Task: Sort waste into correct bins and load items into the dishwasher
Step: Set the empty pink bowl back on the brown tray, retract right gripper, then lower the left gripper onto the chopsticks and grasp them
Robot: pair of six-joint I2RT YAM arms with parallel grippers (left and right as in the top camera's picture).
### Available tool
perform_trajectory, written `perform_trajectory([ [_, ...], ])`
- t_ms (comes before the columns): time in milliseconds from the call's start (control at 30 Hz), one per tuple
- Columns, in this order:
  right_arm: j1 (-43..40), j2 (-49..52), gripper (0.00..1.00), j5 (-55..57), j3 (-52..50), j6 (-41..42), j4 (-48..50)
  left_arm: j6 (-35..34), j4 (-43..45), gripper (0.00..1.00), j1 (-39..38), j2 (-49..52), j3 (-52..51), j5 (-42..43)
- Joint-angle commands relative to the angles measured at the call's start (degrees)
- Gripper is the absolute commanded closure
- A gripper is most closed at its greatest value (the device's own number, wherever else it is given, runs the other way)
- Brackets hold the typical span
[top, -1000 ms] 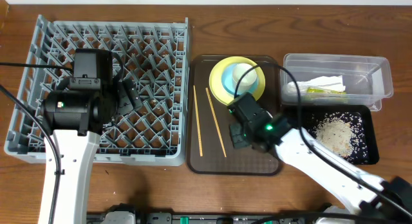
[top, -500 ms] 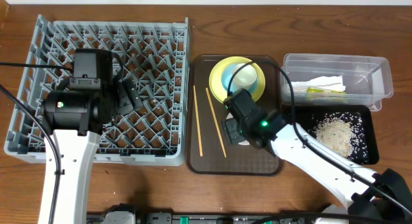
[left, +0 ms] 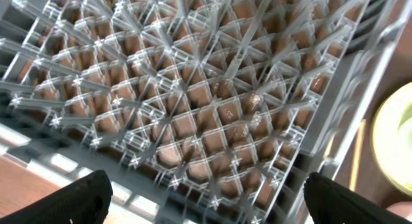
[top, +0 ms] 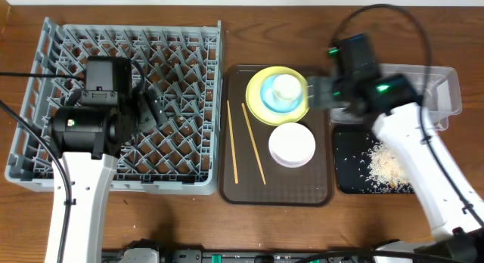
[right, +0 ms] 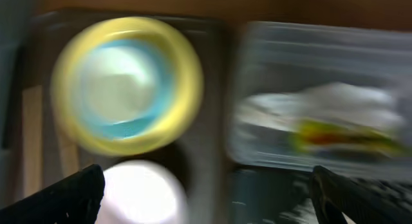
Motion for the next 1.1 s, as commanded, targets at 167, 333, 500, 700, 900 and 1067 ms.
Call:
perform_trajectory([
  [167,-15.47,-0.11,0.01,7.69,0.94,-0.66,-5.33,-0.48,6.25,0.01,-1.49,0.79,-0.24,25.27],
  [333,-18.16,-0.11,0.01,7.69,0.94,-0.68,-5.35,-0.55,5.88,0.29,-11.96,2.95,-1.01,24.81],
  [500,-18.12,-0.11,0.01,7.69,0.94,-0.68,-5.35,-1.14,7.26,0.47,-20.26,6.93,-1.79,21.16],
  [700,-18.12,-0.11,0.01,7.67,0.94,-0.68,-5.35,-3.37,11.47,0.48,-27.10,15.04,-2.12,20.65],
  [900,-18.12,-0.11,0.01,7.69,0.94,-0.68,-5.35,-5.64,13.77,0.51,-29.35,25.44,-2.12,19.65],
  [1067,-18.12,-0.11,0.01,7.69,0.94,-0.68,-5.35,-8.92,15.65,0.39,-29.46,30.45,-2.12,21.57],
])
